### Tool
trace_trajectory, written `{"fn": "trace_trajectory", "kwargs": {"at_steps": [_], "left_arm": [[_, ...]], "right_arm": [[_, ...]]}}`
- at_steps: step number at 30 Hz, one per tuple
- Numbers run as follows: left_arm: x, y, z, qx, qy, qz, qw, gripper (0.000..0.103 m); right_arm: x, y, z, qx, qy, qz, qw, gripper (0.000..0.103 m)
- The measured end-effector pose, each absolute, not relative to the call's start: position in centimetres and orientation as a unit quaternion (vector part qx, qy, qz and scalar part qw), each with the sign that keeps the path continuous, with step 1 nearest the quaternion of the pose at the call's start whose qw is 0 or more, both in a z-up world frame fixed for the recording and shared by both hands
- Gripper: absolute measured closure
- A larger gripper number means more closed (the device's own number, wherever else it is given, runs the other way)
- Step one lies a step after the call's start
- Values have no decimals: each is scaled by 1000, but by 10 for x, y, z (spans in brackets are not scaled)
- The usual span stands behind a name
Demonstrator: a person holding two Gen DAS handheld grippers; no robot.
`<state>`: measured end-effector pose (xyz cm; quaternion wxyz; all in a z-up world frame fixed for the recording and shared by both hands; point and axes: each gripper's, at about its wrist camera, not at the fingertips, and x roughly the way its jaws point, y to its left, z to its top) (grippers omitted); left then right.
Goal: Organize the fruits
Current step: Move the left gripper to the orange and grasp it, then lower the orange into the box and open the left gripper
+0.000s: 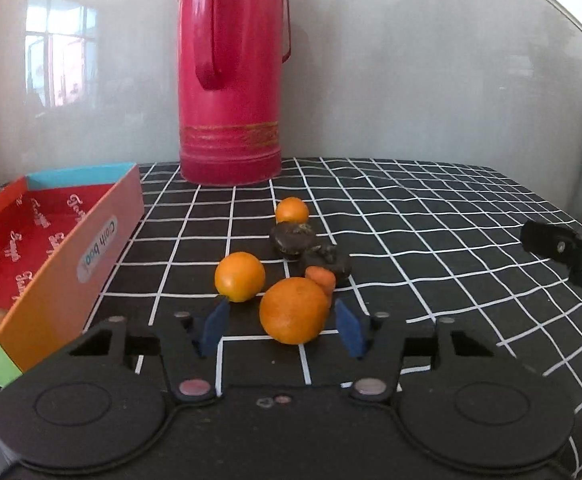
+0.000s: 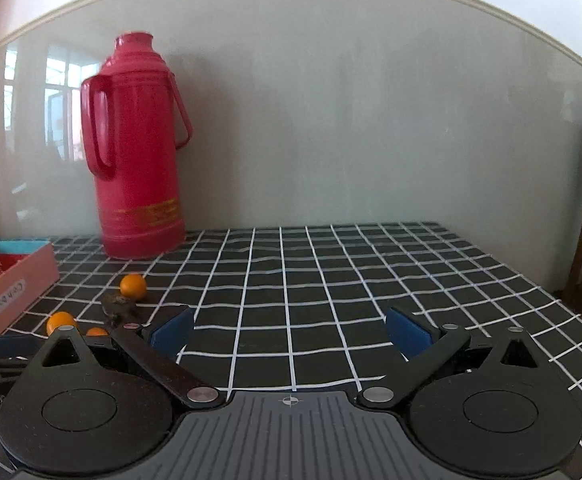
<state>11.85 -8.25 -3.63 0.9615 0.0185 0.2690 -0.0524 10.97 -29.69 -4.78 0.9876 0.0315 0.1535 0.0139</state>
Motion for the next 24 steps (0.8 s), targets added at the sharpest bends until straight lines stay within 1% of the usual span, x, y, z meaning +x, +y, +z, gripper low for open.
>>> {"fn": "trace_trajectory", "kwargs": {"at_steps": [1, 3, 4, 5, 9, 14, 21, 24], "left_arm": [[120, -83, -37, 17, 275, -54, 960, 60], [122, -84, -37, 21, 281, -59, 958, 64], [122, -85, -38, 24, 283, -63, 957, 70], [122, -85, -38, 24, 283, -71, 956, 74], [117, -81, -35, 23, 277, -74, 958, 75], [107, -69, -23, 22, 245, -65, 967, 75], [82, -26, -1, 21, 192, -13, 981, 75], [80, 0, 3, 20, 189, 19, 982, 75]], "right_arm": [[113, -296, -49, 30, 161, 10, 986, 2], [117, -298, -51, 37, 170, 11, 985, 2], [117, -298, -51, 42, 172, 12, 984, 2], [117, -298, -51, 44, 172, 14, 984, 2], [116, -293, -52, 35, 172, 19, 984, 2], [117, -285, -49, 44, 173, 26, 984, 2], [118, -256, -42, 49, 165, 51, 984, 2], [117, -237, -41, 47, 162, 72, 983, 2]]}}
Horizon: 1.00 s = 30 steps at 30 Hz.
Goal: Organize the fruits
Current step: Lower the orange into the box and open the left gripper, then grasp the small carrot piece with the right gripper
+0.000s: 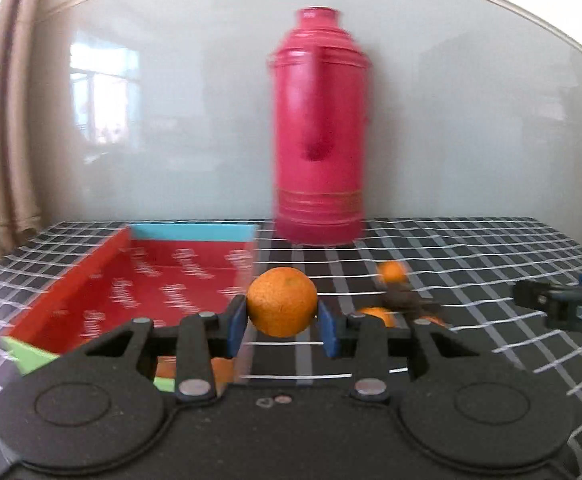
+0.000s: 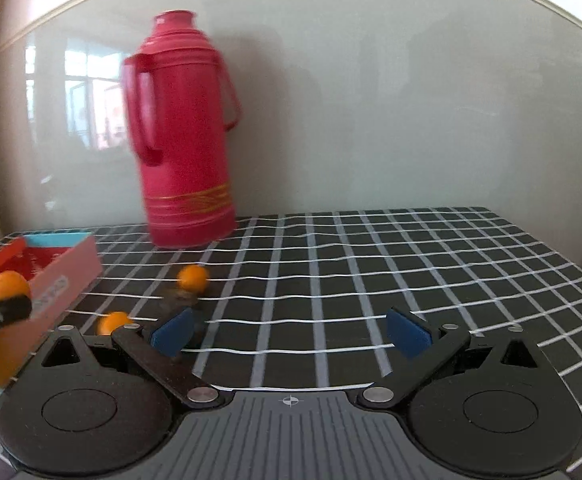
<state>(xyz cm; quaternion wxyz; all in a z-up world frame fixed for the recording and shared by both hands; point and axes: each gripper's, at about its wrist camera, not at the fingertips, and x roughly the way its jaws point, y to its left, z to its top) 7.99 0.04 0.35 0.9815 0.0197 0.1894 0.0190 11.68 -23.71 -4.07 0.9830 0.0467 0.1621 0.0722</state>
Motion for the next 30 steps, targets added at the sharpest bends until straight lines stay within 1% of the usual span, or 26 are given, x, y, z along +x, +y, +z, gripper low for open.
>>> {"fn": "trace_trajectory", "kwargs": {"at_steps": [4, 6, 7, 8, 9, 10, 15, 17, 22, 24, 26, 28, 29, 30], "left_arm": [[84, 40, 4, 0, 202, 60, 978, 74], [86, 51, 4, -7, 210, 74, 975, 69], [85, 56, 5, -10, 209, 79, 975, 46], [81, 59, 6, -13, 200, 86, 976, 17], [77, 60, 8, -11, 184, 97, 978, 12], [70, 63, 10, -6, 173, 102, 980, 13], [68, 66, 11, 9, 174, 106, 979, 11], [67, 69, 12, 10, 173, 113, 978, 7], [59, 76, 11, -1, 171, 119, 978, 7], [58, 81, 11, -6, 172, 121, 978, 7], [57, 84, 12, -10, 172, 123, 977, 7], [56, 88, 13, -14, 171, 126, 977, 7], [55, 90, 13, -16, 171, 126, 977, 7], [55, 91, 13, -17, 172, 127, 977, 7]], "right_arm": [[116, -212, -40, 22, 170, 92, 981, 2], [115, -202, -40, 14, 168, 103, 980, 2], [115, -198, -40, 11, 169, 107, 980, 2], [115, -195, -41, 8, 170, 111, 979, 2], [116, -191, -42, 6, 173, 116, 978, 2], [117, -189, -42, 5, 175, 120, 977, 2], [119, -177, -43, -3, 184, 133, 974, 2], [121, -174, -43, -3, 186, 131, 974, 2], [124, -168, -45, -6, 193, 128, 973, 3], [128, -166, -46, -10, 202, 129, 971, 21], [132, -163, -49, -13, 214, 130, 968, 27], [132, -162, -51, -17, 215, 131, 968, 29], [134, -161, -52, -18, 217, 130, 967, 34], [136, -161, -53, -19, 220, 128, 967, 41]]}}
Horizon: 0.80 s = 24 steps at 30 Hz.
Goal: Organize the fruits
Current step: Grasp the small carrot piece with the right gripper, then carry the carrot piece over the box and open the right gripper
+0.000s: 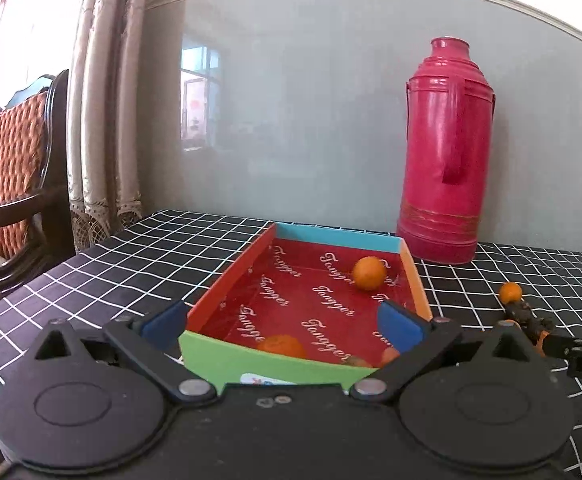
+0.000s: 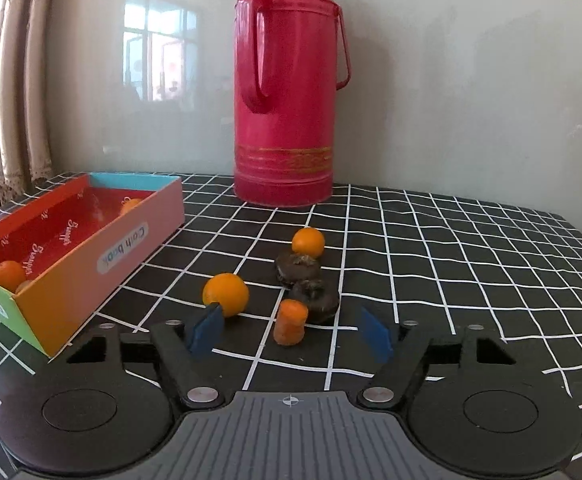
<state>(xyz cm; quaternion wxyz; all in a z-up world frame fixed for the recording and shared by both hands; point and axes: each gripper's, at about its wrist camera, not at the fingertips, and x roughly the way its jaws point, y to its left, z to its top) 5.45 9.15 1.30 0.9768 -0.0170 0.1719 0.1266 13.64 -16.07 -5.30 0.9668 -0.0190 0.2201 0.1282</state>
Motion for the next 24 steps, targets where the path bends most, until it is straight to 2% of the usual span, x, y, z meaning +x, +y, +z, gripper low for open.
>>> {"fn": "trace_trajectory", "kwargs": {"at_steps": [2, 6, 14, 16, 17, 24], "left_arm": [[53, 94, 13, -17, 170, 129, 977, 7], [50, 100, 15, -15, 166, 141, 976, 7], [45, 120, 15, -21, 169, 161, 972, 7], [44, 124, 15, -22, 170, 165, 971, 7], [43, 126, 15, -23, 170, 166, 971, 7], [38, 134, 17, -23, 165, 177, 970, 7]], "right_arm": [[141, -160, -55, -18, 230, 127, 965, 51], [150, -159, -57, -13, 239, 124, 963, 60], [165, -157, -61, 3, 260, 119, 958, 65], [169, -157, -63, 7, 270, 115, 956, 82], [170, -157, -63, 12, 270, 117, 956, 84], [160, -148, -55, 7, 239, 132, 962, 84]]}}
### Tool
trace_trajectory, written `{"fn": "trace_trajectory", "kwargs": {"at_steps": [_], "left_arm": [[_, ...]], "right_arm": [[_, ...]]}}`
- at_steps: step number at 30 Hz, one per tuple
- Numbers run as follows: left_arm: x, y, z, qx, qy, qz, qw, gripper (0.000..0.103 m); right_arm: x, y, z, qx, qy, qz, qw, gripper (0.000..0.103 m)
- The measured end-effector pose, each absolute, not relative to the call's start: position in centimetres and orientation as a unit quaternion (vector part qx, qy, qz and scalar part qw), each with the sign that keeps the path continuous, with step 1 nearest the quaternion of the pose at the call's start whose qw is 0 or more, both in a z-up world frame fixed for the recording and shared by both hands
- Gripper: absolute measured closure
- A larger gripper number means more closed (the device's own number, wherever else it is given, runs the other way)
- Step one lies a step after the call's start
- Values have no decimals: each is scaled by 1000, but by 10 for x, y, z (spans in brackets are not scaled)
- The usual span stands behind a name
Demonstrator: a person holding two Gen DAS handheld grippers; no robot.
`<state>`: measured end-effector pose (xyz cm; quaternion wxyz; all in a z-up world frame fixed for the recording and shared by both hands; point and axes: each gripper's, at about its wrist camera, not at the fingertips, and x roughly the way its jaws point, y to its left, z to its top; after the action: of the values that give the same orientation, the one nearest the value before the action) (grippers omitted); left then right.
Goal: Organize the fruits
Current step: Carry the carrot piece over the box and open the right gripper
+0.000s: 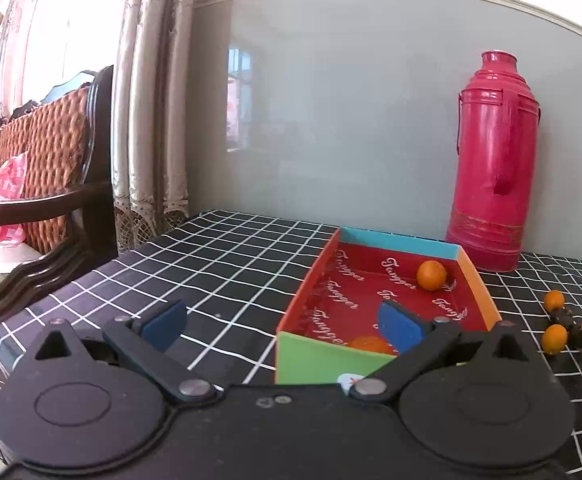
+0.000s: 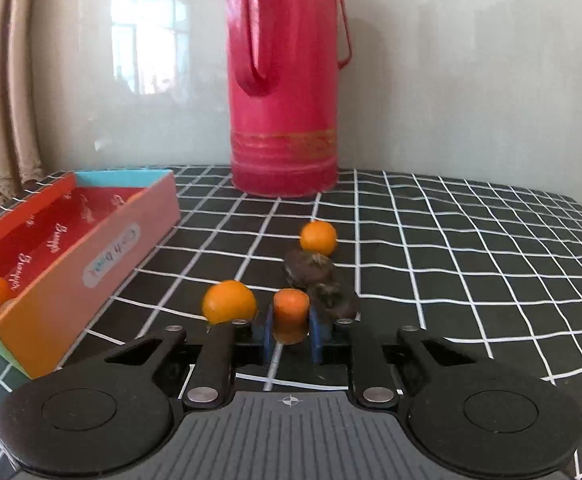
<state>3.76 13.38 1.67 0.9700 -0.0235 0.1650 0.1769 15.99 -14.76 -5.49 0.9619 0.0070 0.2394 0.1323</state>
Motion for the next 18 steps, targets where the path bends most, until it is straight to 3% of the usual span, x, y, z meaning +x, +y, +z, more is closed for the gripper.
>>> {"fn": "trace_trajectory", "kwargs": {"at_steps": [18], "left_arm": [[25, 168, 14, -24, 184, 213, 959, 7]], "right_arm": [[117, -57, -26, 21, 102, 264, 959, 84]]}}
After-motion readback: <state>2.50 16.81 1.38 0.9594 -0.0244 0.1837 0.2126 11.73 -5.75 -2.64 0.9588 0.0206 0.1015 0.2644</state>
